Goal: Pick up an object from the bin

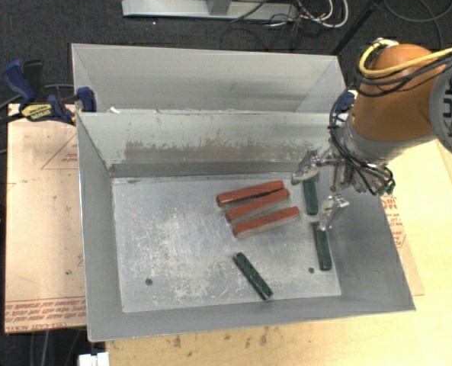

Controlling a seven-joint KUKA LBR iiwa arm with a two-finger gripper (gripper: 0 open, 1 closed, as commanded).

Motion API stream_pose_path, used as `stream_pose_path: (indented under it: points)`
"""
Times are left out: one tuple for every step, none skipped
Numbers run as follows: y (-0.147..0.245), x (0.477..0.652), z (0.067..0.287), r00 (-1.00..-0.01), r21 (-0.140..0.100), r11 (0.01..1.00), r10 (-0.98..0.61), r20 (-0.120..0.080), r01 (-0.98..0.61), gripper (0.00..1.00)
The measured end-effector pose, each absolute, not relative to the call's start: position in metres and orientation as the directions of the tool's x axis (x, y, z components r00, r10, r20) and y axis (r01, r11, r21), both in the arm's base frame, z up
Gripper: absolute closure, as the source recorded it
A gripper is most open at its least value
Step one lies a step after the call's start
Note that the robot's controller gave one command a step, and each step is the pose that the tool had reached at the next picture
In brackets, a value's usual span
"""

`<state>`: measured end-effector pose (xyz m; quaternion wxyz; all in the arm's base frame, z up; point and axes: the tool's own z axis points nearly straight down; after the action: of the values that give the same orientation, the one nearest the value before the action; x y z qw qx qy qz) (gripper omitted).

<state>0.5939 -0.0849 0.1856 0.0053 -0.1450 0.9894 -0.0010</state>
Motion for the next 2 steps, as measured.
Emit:
stream_pose_path:
  points:
    - [-0.083, 0.597, 0.124, -0.933, -0.002, 0.933, -0.36, -0.006, -0.36, 0.0]
    - [-0.056, 0.605, 0.079, -0.916, -0.009, 0.916, -0.402, -0.016, -0.402, 1.0]
